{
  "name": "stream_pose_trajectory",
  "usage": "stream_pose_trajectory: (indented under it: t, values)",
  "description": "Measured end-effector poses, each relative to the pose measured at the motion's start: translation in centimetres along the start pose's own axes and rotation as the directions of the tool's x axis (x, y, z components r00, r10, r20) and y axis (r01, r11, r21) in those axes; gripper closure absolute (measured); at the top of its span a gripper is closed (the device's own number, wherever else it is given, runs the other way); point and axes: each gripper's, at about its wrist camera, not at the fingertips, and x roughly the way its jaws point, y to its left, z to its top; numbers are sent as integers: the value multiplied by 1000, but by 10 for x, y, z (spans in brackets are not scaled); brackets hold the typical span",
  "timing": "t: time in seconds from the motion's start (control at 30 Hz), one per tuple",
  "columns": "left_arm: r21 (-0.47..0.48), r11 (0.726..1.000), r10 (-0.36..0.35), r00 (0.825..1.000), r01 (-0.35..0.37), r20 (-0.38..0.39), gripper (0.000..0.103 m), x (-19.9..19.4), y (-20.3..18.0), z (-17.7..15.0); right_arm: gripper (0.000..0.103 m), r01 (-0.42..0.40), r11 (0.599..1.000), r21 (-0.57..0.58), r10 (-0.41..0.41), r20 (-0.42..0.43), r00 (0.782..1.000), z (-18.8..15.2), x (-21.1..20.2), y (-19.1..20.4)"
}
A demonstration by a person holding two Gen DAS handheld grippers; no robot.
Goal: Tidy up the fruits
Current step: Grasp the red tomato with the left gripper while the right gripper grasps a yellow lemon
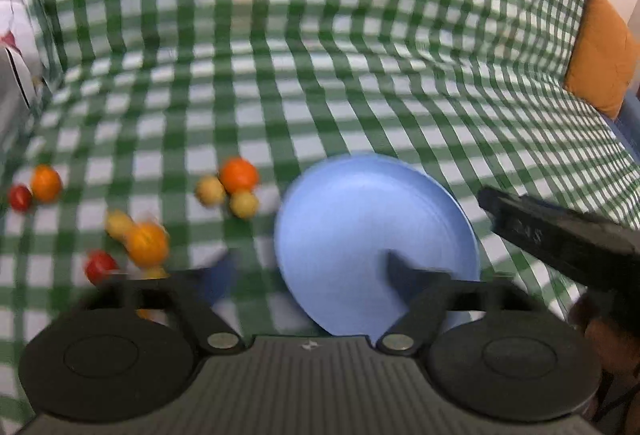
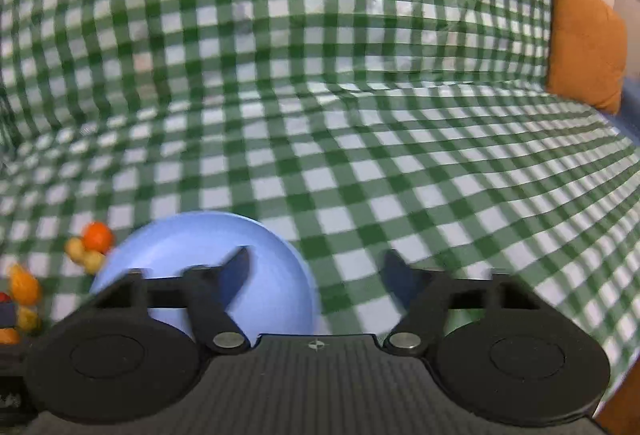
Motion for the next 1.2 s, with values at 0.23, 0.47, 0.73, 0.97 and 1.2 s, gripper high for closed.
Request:
stream_pose_trajectory:
  t: [0.23,0.47,0.73,0.97,1.2]
  values:
    - [-244,969,-38,999,45,35,87,-7,115,33,87,-268,959,-91,274,58,960,2,-5,47]
    - [-417,904,40,990,-94,-135,82,14,205,15,86,-486,843,-233,475,-105,874,-32,-15,140]
    - [-444,894,-28,982,-58,-185,68,32,208,5,54,-504,834,-227,452,-245,858,-58,1,211]
    - [-404,912,-26,975,-68,-223,68,48,198,-4,52,-478,845,-242,404,-298,865,-69,18,232]
    - [-373,925,-3,977,-78,-211,72,46,195,-4,75,-468,846,-257,393,-293,871,-74,20,235]
